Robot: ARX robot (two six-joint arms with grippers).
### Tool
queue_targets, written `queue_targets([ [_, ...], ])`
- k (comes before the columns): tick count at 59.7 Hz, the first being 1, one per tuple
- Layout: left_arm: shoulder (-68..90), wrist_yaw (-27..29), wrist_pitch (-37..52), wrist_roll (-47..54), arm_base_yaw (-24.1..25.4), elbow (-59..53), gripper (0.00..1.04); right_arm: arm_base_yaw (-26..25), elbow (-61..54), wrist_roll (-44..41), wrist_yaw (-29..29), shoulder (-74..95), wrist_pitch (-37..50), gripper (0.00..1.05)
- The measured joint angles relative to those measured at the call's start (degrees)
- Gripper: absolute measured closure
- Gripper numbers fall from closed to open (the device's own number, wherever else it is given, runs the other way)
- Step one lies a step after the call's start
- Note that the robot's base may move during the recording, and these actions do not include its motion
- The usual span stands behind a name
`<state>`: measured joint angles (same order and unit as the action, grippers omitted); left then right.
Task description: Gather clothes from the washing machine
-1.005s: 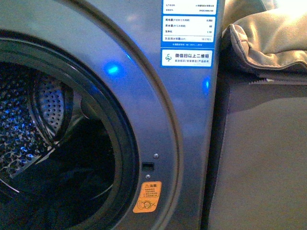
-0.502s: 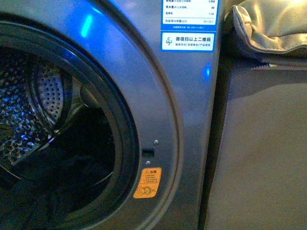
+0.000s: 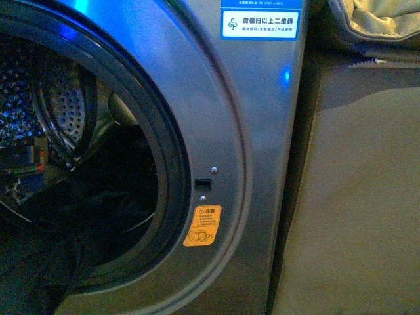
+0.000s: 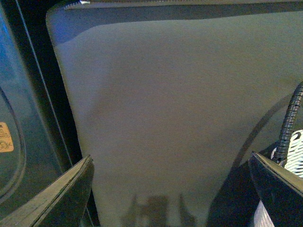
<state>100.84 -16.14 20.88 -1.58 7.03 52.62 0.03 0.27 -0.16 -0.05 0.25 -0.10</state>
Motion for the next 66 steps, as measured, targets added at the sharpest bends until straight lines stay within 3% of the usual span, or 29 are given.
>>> queue_targets([
  [27, 17.4, 6.8, -2.1, 4.4, -3.7, 14.8, 0.07, 0.0, 0.0, 0.0, 0.0, 0.0, 0.0, 0.07],
  [66, 27.3, 11.9, -5.9, 6.2, -7.0, 22.0, 0.07, 0.0, 0.0, 0.0, 0.0, 0.0, 0.0, 0.07],
])
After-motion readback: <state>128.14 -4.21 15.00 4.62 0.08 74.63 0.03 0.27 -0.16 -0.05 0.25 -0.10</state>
